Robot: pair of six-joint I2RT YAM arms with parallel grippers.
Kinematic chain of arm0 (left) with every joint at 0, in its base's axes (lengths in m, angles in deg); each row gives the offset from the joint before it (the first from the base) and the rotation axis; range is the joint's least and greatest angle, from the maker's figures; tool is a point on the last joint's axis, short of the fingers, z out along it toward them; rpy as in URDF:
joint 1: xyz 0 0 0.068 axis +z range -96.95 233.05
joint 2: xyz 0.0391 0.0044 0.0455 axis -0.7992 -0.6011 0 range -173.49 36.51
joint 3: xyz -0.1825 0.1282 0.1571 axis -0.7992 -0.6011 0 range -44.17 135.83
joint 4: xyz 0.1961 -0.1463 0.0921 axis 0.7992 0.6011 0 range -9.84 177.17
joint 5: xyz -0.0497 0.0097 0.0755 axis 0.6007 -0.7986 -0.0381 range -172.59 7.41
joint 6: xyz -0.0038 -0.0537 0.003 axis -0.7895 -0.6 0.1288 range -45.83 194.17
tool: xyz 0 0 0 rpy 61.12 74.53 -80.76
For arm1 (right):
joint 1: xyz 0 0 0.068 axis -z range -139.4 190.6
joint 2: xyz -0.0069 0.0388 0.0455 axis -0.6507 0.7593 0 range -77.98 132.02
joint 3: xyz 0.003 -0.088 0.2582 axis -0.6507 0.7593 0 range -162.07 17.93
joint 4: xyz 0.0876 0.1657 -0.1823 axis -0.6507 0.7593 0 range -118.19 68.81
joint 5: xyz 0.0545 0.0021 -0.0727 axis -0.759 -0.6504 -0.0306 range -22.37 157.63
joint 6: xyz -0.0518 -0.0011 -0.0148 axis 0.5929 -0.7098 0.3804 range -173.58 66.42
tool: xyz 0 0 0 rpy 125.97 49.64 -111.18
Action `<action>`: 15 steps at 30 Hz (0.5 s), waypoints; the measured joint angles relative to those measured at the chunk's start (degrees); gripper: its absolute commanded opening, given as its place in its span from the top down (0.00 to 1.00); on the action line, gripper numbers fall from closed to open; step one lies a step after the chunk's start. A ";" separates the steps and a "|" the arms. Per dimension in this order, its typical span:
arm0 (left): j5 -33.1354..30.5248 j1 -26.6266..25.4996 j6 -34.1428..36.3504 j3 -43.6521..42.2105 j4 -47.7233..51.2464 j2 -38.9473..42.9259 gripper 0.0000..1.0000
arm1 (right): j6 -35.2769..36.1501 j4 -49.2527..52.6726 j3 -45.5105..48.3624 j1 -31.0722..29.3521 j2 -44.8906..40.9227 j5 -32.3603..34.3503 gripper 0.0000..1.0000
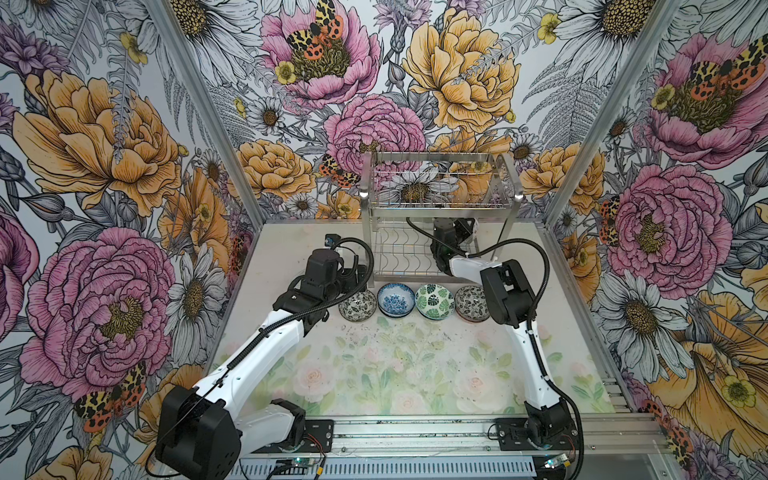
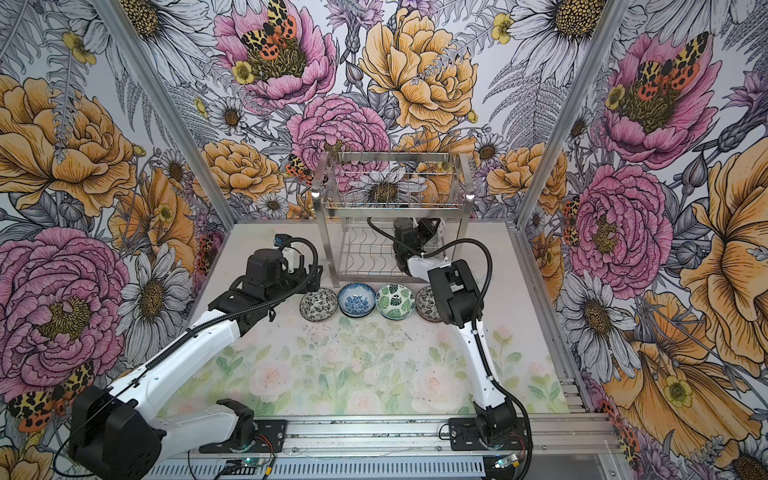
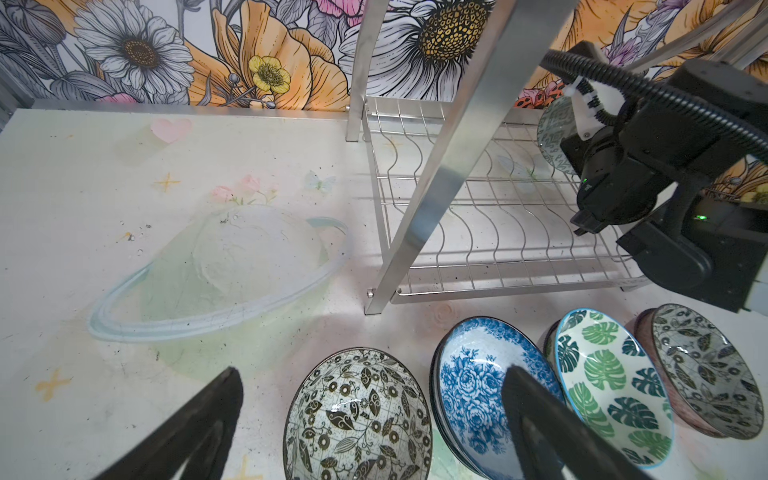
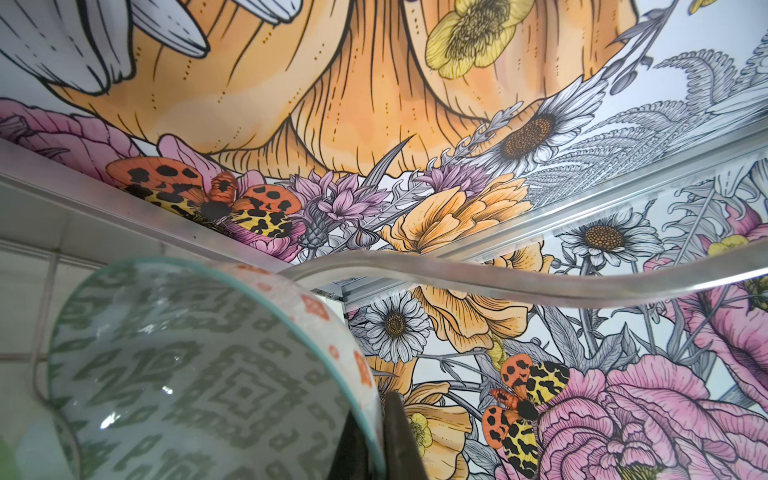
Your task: Load the bowls into the dish rack
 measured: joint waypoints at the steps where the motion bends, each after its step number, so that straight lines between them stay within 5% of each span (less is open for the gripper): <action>1: 0.02 0.04 0.07 0.00 0.00 0.00 0.01 | -0.39 0.26 0.00 0.00 0.00 0.02 0.99; 15: 0.63 0.26 0.17 -0.02 -0.02 0.00 0.01 | -6.21 5.55 -0.31 -0.37 -0.50 0.02 0.85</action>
